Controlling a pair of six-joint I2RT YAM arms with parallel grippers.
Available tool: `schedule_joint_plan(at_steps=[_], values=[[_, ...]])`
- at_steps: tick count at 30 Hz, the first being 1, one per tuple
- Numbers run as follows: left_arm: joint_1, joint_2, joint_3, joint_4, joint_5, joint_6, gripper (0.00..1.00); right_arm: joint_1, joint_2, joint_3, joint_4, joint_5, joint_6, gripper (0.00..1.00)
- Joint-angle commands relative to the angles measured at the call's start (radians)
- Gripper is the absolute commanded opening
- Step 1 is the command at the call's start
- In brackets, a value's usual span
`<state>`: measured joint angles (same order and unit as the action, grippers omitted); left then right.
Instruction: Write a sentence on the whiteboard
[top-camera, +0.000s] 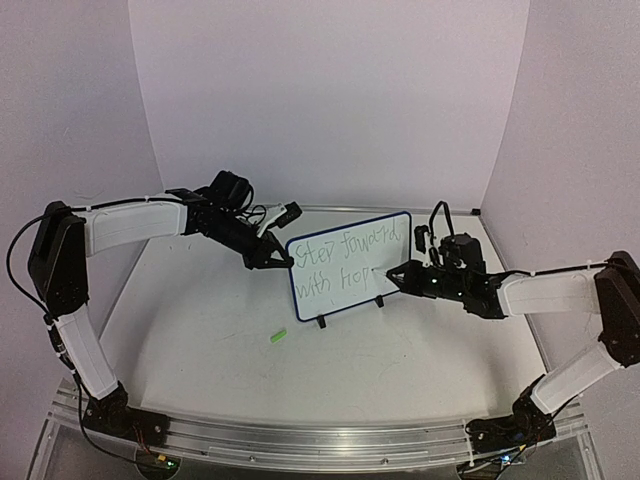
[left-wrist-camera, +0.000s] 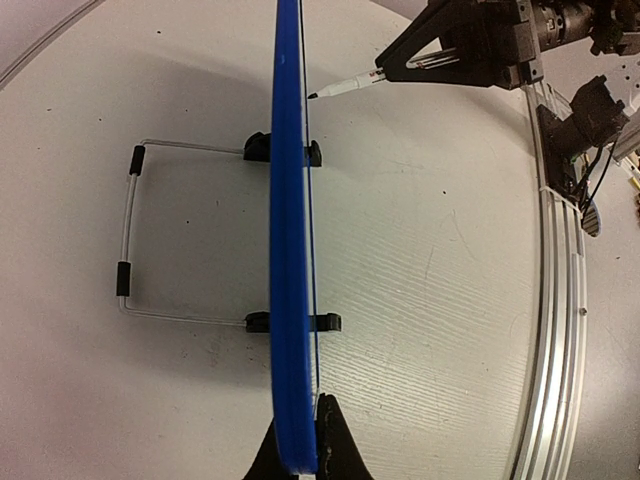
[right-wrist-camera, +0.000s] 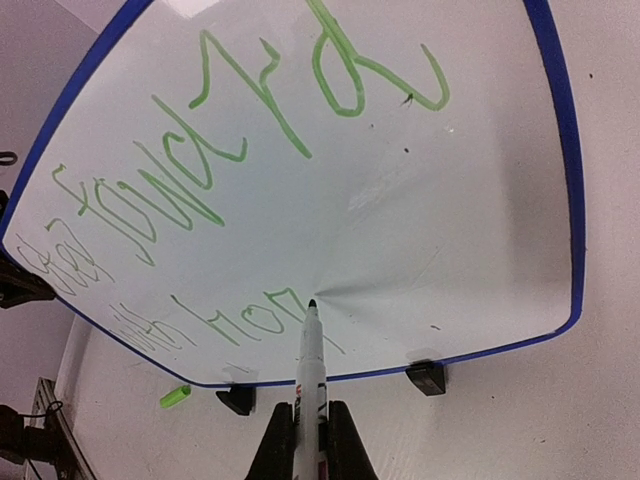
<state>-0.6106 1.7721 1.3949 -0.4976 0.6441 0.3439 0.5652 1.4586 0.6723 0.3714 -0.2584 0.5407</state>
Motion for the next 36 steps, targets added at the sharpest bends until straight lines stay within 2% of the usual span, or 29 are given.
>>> schedule_joint_plan(at_steps=[1,18,36], values=[[-0.009,0.033,0.021,-0.046,-0.039,0.027,0.0,-0.005,0.022,0.045,0.011,0.017,-0.014,0.0],[-0.01,0.034,0.021,-0.045,-0.037,0.027,0.0,-0.005,-0.024,0.025,0.008,0.121,0.013,0.0],[-0.009,0.032,0.021,-0.046,-0.038,0.026,0.0,-0.005,0.017,0.052,0.029,0.003,-0.012,0.0]])
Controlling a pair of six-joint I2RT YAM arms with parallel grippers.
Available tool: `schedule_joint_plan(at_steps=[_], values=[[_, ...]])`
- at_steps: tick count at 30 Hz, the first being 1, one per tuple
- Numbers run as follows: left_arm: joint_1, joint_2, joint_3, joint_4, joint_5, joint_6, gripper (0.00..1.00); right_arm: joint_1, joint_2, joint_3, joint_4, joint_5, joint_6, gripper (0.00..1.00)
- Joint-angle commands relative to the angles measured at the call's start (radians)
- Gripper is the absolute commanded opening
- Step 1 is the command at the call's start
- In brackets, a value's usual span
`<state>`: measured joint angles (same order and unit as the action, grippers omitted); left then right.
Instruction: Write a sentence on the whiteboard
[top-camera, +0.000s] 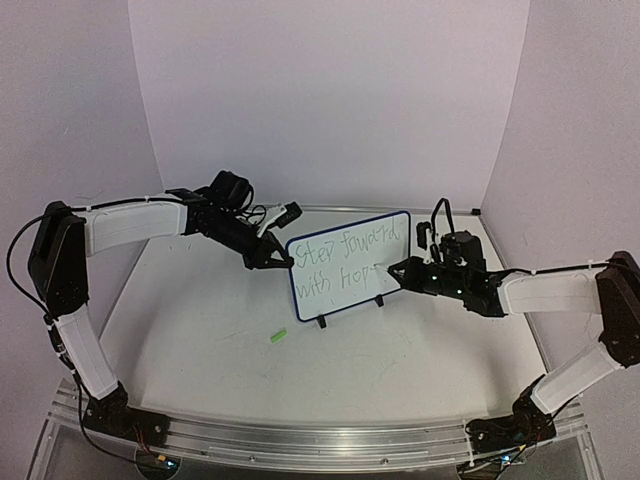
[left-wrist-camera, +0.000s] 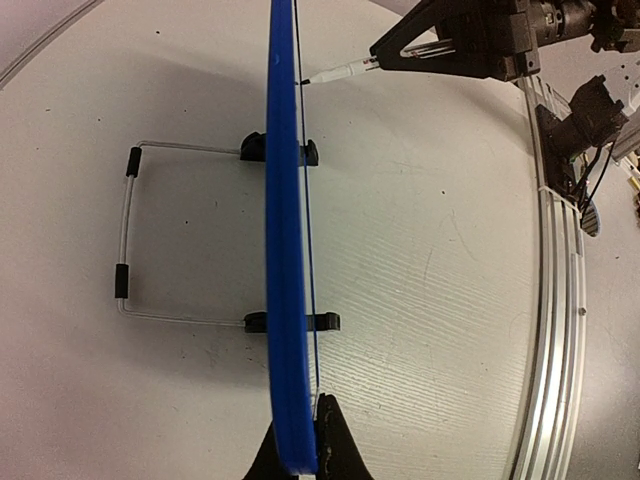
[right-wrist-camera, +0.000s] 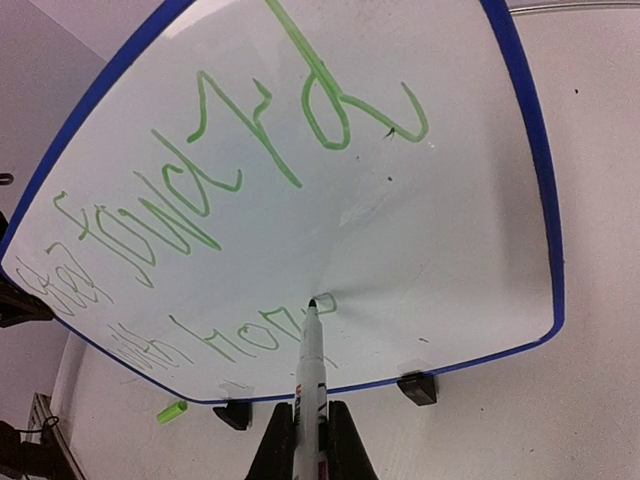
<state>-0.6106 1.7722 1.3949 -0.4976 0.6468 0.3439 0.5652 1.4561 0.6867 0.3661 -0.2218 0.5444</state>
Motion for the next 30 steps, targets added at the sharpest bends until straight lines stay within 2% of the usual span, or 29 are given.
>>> schedule_joint_plan(at_steps=[1,15,30], values=[[-0.009,0.033,0.021,-0.046,-0.041,0.026,0.0,-0.005,0.022,0.037,0.034,-0.035,-0.015,0.0],[-0.009,0.032,0.021,-0.047,-0.041,0.027,0.0,-0.004,0.058,0.005,0.017,-0.012,-0.001,0.0],[-0.009,0.03,0.021,-0.048,-0.043,0.026,0.0,-0.005,0.013,-0.005,-0.016,0.108,0.02,0.0]])
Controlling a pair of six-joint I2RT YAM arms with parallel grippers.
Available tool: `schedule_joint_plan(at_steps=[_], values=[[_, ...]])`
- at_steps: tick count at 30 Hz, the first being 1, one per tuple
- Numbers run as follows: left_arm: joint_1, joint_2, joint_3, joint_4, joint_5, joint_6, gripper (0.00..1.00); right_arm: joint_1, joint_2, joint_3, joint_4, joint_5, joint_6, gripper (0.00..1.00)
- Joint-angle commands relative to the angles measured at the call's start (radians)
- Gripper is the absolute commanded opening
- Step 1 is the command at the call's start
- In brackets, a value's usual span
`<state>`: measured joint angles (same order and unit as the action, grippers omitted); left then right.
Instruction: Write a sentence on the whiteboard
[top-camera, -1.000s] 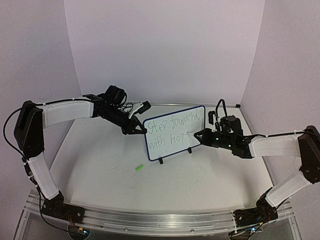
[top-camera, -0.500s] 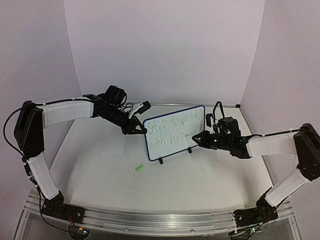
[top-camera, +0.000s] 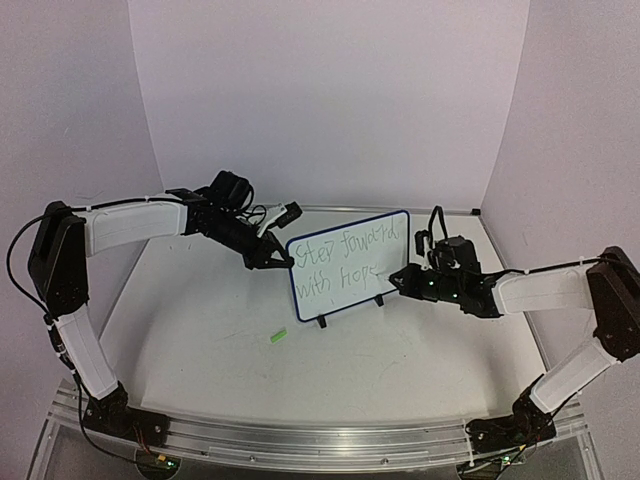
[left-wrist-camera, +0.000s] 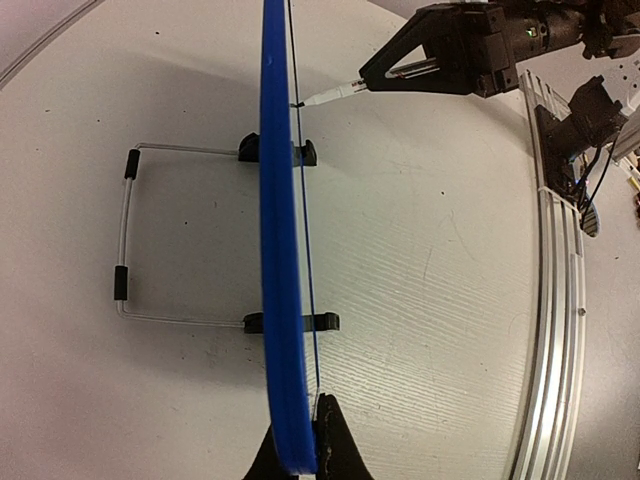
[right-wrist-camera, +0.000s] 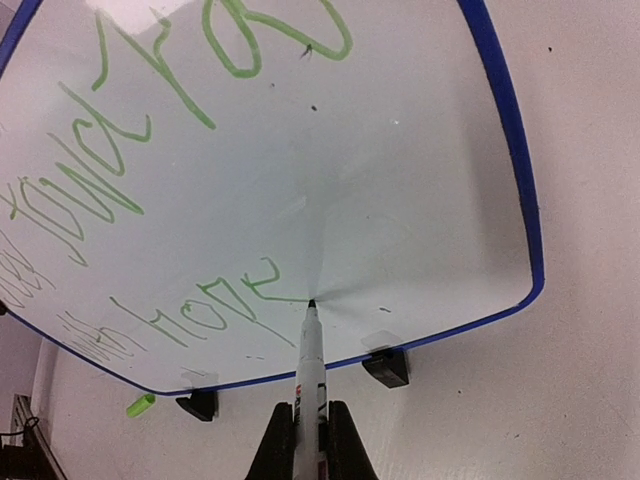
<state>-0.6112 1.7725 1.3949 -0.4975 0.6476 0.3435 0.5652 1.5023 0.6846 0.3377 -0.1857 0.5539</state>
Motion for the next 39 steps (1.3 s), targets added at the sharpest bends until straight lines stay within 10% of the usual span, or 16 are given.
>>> schedule_joint_plan(at_steps=[1,39], values=[[-0.009,0.03,0.021,-0.047,-0.044,0.026,0.0,-0.005,-0.04,-0.004,0.012,0.076,0.011,0.0],[-0.015,0.027,0.021,-0.047,-0.045,0.028,0.0,-0.005,-0.041,-0.017,0.061,0.08,0.013,0.0]])
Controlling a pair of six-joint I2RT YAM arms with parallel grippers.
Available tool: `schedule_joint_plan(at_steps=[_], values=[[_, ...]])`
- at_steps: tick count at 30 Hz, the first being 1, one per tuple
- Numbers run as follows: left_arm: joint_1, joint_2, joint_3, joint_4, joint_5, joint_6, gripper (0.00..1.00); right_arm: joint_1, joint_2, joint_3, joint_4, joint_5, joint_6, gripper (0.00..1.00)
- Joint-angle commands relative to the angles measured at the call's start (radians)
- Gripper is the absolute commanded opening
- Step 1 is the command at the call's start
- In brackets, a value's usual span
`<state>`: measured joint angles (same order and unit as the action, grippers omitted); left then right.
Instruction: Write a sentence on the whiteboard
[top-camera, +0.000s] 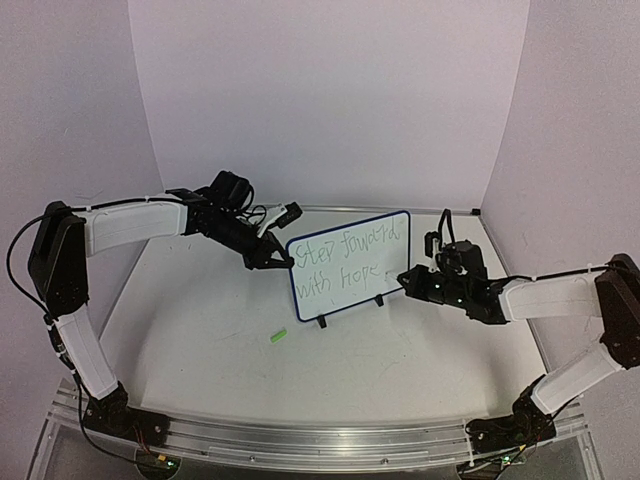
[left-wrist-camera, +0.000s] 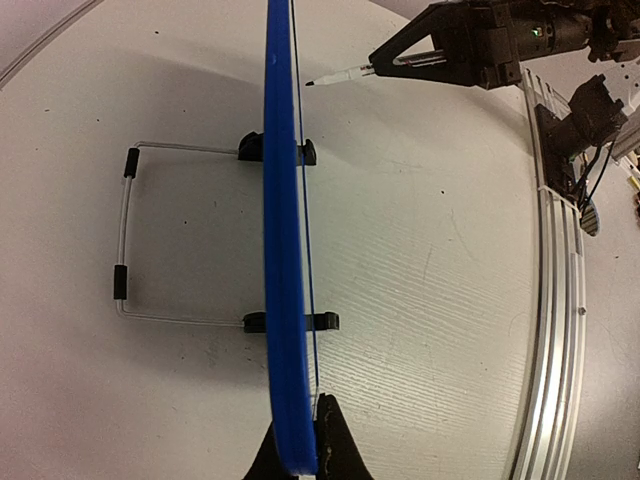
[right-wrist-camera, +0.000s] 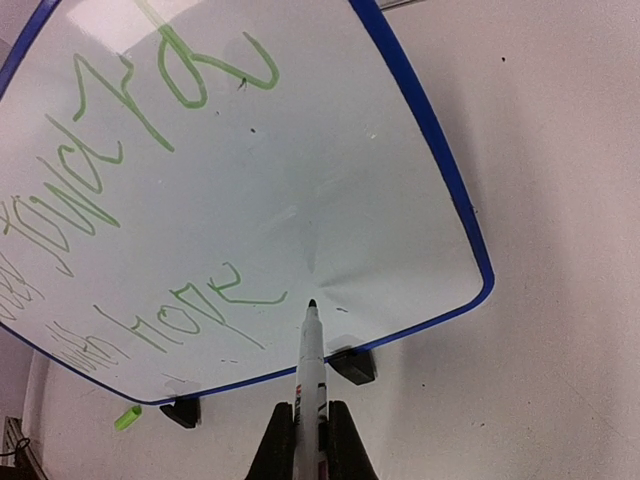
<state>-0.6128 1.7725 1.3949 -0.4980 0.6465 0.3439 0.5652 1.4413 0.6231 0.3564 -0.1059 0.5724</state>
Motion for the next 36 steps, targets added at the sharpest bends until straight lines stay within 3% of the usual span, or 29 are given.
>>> schedule_joint_plan(at_steps=[1,28,36], values=[[-0.014,0.027,0.021,-0.047,-0.044,0.027,0.0,-0.005,0.025,0.046,0.044,-0.002,-0.005,0.0],[-0.015,0.025,0.021,-0.048,-0.044,0.027,0.0,-0.005,0.059,0.042,0.088,0.012,0.017,0.0],[-0.016,0.028,0.024,-0.041,-0.028,0.01,0.0,-0.005,-0.015,0.006,0.084,0.033,0.034,0.0]])
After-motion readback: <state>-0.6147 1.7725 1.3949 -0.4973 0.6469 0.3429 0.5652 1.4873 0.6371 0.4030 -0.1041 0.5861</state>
